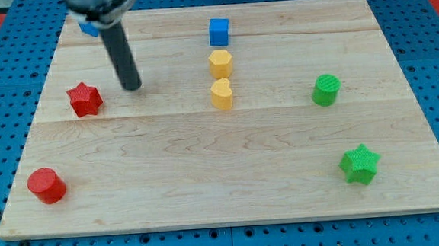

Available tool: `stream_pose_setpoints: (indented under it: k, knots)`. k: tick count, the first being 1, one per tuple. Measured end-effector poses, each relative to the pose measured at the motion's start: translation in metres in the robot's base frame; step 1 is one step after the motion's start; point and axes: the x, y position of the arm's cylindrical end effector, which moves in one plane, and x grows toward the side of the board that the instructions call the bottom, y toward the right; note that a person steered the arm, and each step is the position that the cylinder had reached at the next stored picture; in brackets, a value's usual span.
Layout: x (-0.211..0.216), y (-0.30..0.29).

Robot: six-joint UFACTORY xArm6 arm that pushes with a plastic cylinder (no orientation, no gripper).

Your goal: Slide the blue triangle towards the top center

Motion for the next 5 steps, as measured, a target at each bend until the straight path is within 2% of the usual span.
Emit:
stream_pose_setpoints:
  k: [1,2,3,5]
  knots:
    - [-0.048,-0.09]
    - [-0.107,-0.13]
    - [-0.127,-0.117]
    - [-0.127,-0.059]
